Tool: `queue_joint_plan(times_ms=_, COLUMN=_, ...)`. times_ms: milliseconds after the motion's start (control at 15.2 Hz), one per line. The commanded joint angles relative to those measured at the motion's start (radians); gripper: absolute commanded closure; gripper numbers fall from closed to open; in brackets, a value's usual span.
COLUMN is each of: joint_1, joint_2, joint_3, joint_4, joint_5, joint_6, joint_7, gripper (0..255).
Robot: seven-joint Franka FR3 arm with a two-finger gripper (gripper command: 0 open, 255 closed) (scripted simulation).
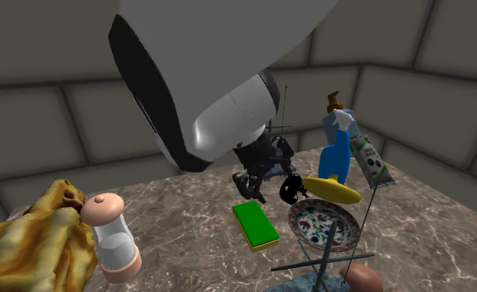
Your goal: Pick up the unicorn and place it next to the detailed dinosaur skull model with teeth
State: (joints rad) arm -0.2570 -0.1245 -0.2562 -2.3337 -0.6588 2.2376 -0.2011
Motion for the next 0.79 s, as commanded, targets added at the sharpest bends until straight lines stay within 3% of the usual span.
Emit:
queue_joint_plan(times_ms=0, joint_1=-0.016, joint_2=0.057, joint_3=-0.012, joint_4=0.039, joint_5=-0.042, joint_6=0.034, joint_7=0.016, gripper=0)
queue_joint_plan(times_ms=396, joint_1=-0.054, joint_2=0.224, joint_3=-0.052, joint_4=0.183, joint_5=-0.138, joint_6=0.111, joint_7=0.049, gripper=0)
queue_joint_plan(times_ms=726, joint_1=-0.074, joint_2=0.276, joint_3=-0.068, joint_4=0.188, joint_5=-0.153, joint_6=0.169, joint_7=0.058, gripper=0)
